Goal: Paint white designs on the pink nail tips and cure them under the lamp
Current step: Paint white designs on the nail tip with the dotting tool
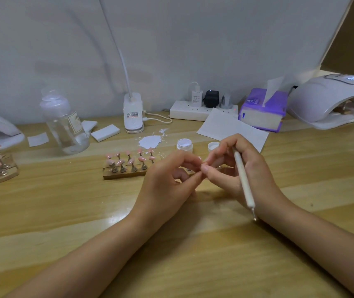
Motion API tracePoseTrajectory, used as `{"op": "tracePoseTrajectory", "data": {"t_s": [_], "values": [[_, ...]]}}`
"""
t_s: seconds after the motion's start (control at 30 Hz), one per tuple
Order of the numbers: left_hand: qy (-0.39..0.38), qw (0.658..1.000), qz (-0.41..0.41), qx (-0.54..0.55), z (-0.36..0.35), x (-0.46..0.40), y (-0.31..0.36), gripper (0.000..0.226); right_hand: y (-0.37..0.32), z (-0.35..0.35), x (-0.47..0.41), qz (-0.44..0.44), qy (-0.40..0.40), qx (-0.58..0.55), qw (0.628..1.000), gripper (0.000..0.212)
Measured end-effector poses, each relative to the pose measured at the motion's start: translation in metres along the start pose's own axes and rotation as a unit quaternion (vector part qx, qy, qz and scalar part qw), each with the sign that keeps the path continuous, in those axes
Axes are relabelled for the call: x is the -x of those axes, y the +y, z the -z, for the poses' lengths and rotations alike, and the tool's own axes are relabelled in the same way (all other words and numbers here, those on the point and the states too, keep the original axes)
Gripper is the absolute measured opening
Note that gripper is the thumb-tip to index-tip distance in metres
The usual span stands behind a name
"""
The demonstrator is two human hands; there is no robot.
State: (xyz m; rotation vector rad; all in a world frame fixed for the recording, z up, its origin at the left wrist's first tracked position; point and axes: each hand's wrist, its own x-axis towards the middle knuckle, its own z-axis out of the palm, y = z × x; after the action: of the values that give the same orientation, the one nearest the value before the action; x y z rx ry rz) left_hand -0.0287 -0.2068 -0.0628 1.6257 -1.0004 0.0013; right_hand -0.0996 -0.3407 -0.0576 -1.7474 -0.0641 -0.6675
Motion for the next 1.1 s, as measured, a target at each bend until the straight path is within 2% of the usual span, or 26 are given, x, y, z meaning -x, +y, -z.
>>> {"op": "tracePoseTrajectory", "data": {"t_s": [0.17, 0.37, 0.5, 0.6, 0.73, 0.83, 0.93, 1.0, 1.1], "values": [[-0.003, 0.999, 0.011, 0.049, 0.001, -0.001, -0.002, 0.013, -0.001, 0.002, 0.000, -0.004, 0.073, 0.015, 0.997, 0.018], [-0.020, 0.998, 0.011, 0.058, 0.001, -0.002, -0.002, 0.016, 0.002, 0.012, -0.005, -0.047, 0.132, 0.007, 0.990, 0.039], [-0.015, 0.997, 0.031, 0.063, 0.001, -0.003, -0.003, 0.015, 0.008, 0.015, -0.010, -0.029, 0.163, 0.028, 0.986, 0.012], [-0.027, 0.996, 0.043, 0.068, 0.001, -0.003, -0.002, 0.015, 0.011, 0.018, -0.010, -0.009, 0.173, 0.006, 0.985, 0.025], [-0.028, 0.996, 0.044, 0.072, 0.002, -0.003, 0.000, 0.018, 0.010, 0.019, -0.011, 0.030, 0.174, 0.036, 0.984, 0.023], [-0.029, 0.997, 0.027, 0.066, 0.001, -0.004, 0.000, 0.011, 0.009, 0.018, -0.013, 0.024, 0.190, 0.049, 0.980, 0.036], [-0.036, 0.998, 0.011, 0.047, 0.001, -0.005, -0.001, 0.012, 0.006, 0.019, -0.014, -0.014, 0.220, -0.029, 0.975, 0.045], [-0.036, 0.998, 0.016, 0.049, 0.001, -0.005, -0.002, 0.017, 0.003, 0.021, -0.016, -0.034, 0.227, -0.073, 0.970, 0.037], [-0.044, 0.995, 0.045, 0.077, 0.000, -0.004, -0.002, 0.019, -0.001, 0.023, -0.019, -0.041, 0.228, -0.076, 0.970, 0.022]]}}
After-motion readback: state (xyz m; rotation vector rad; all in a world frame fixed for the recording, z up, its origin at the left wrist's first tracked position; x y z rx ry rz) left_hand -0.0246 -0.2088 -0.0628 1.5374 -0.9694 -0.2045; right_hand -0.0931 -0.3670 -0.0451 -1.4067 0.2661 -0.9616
